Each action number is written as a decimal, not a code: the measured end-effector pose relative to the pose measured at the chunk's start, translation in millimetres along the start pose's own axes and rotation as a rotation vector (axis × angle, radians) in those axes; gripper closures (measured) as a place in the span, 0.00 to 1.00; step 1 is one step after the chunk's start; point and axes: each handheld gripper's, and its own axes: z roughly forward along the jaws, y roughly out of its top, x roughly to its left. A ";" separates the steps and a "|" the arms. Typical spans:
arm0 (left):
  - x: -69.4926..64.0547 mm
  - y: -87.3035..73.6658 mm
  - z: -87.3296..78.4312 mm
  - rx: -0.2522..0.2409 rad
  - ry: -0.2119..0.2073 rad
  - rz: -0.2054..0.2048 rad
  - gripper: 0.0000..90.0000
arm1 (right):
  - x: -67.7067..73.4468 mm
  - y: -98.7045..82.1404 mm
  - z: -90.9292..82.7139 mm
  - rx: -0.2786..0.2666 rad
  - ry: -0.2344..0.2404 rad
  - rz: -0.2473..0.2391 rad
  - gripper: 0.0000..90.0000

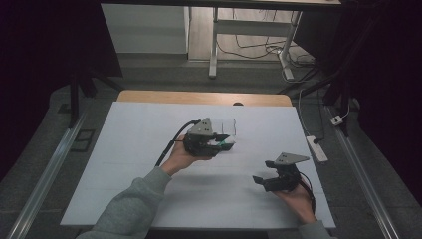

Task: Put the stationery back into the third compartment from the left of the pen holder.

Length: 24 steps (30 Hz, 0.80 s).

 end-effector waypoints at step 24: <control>31.8 21.6 22.9 0.006 0.043 -0.030 0.71 | -1.3 -1.0 -0.2 0.008 -0.012 0.001 0.20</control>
